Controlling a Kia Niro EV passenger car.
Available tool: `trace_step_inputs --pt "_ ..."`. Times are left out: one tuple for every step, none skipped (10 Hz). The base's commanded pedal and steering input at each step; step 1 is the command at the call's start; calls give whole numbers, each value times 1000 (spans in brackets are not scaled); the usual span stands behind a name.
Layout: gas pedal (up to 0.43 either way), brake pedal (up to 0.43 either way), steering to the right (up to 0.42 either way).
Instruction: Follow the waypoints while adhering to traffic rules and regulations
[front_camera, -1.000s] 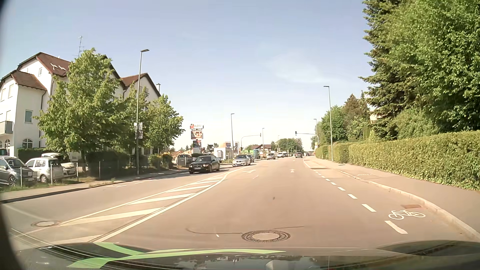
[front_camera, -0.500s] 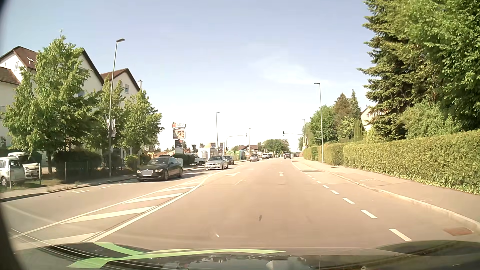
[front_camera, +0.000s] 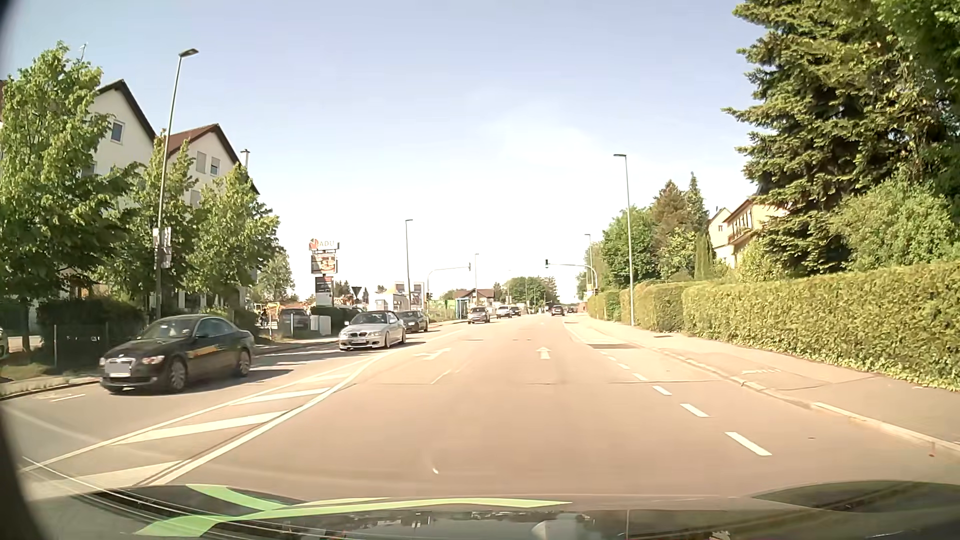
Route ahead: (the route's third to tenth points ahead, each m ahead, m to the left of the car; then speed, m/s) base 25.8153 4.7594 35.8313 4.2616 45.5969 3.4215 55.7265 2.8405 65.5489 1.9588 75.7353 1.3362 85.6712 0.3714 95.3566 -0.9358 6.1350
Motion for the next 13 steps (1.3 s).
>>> trace_step_inputs --pt "209 0 15" --pt "209 0 15" --pt "240 0 15" --pt "260 0 14" --pt "260 0 12" --pt "260 0 9" --pt "260 0 7" --pt "260 0 7" --pt "260 0 7" --pt "260 0 5" --pt "248 0 3" --pt "248 0 3" --pt "248 0 2"
